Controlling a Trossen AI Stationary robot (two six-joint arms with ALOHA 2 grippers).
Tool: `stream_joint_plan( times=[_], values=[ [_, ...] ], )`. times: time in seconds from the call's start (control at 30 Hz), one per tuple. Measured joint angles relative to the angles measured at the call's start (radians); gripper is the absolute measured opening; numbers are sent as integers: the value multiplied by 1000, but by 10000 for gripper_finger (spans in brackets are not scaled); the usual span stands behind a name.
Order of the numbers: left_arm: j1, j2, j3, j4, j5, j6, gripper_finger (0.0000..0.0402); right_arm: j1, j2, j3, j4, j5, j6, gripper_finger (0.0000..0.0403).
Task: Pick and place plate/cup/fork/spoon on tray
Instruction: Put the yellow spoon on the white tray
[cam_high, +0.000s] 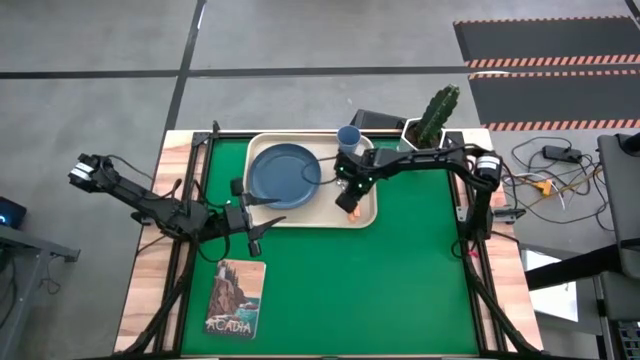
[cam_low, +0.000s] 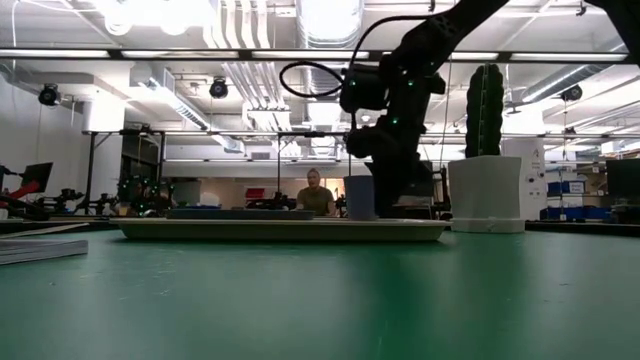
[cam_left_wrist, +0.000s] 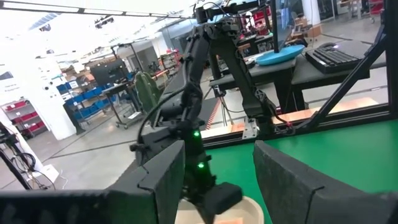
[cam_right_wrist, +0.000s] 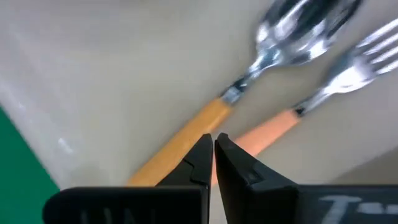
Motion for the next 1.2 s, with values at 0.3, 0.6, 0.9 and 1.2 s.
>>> stream_joint_plan(
  times=[0.3,0.6,0.9,1.2],
  values=[
    [0,0,0,0,0,2,171,57,2,-55,92,0,40,8],
    [0,1,0,0,0,2,171,66,2,-99,217,21,83,8],
    [0,1,0,0,0,2,171,65,-3,-80,199,80,63,8],
    [0,1,0,0,0,3,171,72,1,-94,167,107,66,8]
  ],
)
